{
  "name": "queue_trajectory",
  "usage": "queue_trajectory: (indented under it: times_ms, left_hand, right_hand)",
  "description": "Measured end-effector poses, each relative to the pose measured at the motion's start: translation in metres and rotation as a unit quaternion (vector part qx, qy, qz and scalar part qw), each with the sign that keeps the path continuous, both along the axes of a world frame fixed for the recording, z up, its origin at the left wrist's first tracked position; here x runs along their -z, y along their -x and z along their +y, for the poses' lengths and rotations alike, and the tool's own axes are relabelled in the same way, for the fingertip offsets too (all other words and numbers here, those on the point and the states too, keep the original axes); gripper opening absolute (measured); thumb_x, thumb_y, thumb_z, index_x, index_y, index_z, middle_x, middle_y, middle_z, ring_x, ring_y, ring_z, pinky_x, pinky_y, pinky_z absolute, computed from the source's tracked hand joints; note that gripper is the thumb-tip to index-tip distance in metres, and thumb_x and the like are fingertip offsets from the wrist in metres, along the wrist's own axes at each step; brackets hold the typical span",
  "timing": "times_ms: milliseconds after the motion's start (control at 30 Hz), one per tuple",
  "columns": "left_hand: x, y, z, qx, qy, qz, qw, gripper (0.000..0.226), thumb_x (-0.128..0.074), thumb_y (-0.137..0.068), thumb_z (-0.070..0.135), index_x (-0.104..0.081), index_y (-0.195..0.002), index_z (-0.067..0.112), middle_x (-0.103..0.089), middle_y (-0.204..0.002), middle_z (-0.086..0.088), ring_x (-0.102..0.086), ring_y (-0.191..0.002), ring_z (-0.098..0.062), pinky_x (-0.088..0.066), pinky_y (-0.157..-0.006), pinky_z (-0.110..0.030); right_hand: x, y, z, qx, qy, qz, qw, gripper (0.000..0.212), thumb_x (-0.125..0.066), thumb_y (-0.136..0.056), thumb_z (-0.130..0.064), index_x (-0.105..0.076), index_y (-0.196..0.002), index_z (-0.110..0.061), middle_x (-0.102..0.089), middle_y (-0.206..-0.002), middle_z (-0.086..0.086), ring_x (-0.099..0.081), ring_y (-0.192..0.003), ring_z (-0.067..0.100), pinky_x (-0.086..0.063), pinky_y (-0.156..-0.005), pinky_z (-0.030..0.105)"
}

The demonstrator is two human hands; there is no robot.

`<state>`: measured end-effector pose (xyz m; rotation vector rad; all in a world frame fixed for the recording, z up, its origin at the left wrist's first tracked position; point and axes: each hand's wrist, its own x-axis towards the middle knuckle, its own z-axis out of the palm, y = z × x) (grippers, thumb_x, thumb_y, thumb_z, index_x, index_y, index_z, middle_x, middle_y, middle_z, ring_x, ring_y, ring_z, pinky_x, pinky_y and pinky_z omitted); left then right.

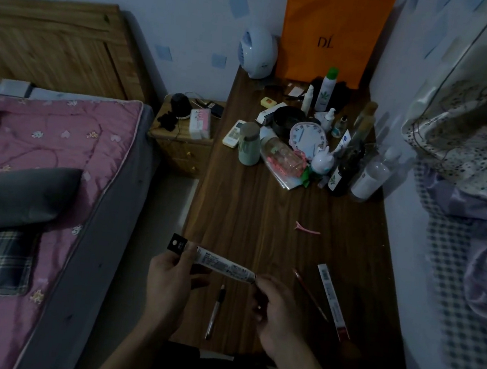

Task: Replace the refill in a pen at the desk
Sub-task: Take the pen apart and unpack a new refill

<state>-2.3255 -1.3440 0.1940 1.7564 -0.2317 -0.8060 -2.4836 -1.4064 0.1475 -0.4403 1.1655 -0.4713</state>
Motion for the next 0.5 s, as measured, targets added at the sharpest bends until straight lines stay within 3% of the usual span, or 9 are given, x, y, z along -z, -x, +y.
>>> queue_trajectory:
  times_ms: [500]
  left_hand:
    - [-0.003, -0.013, 0.000, -0.001, 0.005, 0.035, 0.999, 0.027, -0.055, -0.097, 0.020, -0.069, -0.083, 0.002, -0.076, -0.079, -0.009, -0.075, -0.069, -0.022, -0.058, -0.054, -0.022]
  right_hand:
    - [0.007, 0.008, -0.002, -0.019, 0.065, -0.029, 0.997, 0.011, -0.067, -0.090, -0.007, -0.069, -0.098, -0.001, -0.064, -0.069, 0.006, -0.054, -0.055, 0.010, -0.036, -0.045, 0.022]
